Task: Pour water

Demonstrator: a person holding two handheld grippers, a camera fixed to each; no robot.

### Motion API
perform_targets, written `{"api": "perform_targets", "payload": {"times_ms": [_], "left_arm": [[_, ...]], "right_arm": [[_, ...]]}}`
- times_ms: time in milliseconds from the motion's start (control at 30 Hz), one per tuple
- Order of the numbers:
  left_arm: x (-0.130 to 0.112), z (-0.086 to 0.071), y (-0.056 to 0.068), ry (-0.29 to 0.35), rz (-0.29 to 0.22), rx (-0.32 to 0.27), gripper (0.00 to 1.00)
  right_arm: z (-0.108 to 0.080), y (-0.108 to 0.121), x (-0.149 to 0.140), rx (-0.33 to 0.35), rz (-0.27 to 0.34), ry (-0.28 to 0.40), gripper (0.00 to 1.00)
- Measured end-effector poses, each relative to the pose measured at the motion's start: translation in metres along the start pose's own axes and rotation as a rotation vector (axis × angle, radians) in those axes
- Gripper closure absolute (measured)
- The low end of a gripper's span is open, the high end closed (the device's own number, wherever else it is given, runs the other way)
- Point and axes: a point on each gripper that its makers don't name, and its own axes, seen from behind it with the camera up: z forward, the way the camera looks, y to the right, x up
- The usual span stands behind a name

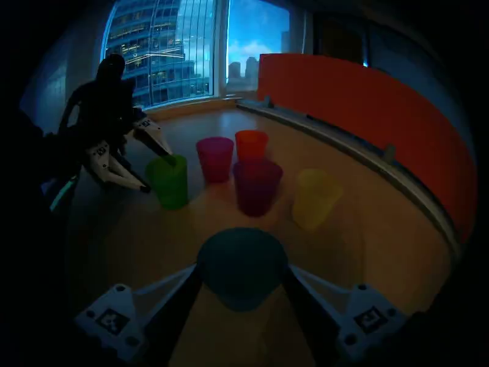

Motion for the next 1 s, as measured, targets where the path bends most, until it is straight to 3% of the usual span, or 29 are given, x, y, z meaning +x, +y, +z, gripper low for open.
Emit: {"api": "perform_targets", "payload": {"times_ms": [367, 667, 1000], "left_arm": [[0.001, -0.008, -0.004, 0.014, -0.023, 0.007, 0.01], [-0.005, -0.012, -0.002, 0.01, -0.023, 0.003, 0.01], [-0.011, -0.028, -0.007, 0.02, -0.036, 0.041, 0.01]], "right_arm": [[-0.001, -0.003, -0.008, -0.002, 0.007, -0.007, 0.08], [-0.002, -0.004, -0.015, -0.017, 0.025, -0.019, 0.0], [-0.02, -0.006, -0.026, -0.057, 0.045, -0.013, 0.0]]}}
